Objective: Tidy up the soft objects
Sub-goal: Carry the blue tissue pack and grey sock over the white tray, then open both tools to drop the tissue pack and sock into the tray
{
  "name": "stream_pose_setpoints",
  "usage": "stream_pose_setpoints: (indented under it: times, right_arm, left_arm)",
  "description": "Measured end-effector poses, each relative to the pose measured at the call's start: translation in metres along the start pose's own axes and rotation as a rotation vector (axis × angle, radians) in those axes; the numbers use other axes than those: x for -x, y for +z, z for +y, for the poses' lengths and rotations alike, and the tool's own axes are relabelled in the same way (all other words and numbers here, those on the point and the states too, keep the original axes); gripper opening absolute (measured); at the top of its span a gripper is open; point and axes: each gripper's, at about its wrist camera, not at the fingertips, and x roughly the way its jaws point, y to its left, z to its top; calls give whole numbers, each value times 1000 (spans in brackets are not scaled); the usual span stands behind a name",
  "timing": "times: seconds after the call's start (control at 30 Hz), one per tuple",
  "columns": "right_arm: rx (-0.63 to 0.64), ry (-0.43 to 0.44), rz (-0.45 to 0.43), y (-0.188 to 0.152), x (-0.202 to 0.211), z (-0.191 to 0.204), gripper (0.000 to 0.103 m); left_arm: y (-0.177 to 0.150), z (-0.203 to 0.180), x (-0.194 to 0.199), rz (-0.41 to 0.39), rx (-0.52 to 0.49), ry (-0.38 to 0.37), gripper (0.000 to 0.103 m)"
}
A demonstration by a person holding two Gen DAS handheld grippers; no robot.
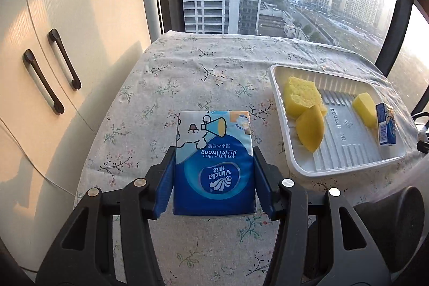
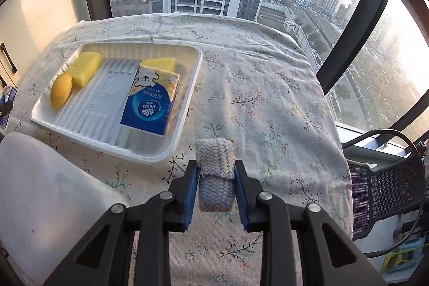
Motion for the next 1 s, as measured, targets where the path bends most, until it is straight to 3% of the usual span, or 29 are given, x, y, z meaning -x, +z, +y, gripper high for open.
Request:
stream_pose_setpoints:
  times: [0.13,0.4,0.53,0.67,0.87,1.0]
  right_arm:
    - [-1,50,-17,29,-11,1,28]
    - [52,114,-97,94,-28,21,28]
    - [106,164,-81,120,-49,40,28]
    - [151,187,-14,129,-74,56,28]
    - [143,194,50,125,-98,58,29]
    - [163,174,32,122,-95,61,29]
  left_arm:
    - [23,-13,-20,0,-2,-92,50]
    - [59,-57,-45,-34,-127,-169,50]
    - [74,-79,-63,4,-192,-230,50]
    - [76,-95,-77,62,-247,-289,50]
    - [77,-101,-82,100,-265,-320,51]
    - [76,-102,-83,132,-258,-332,51]
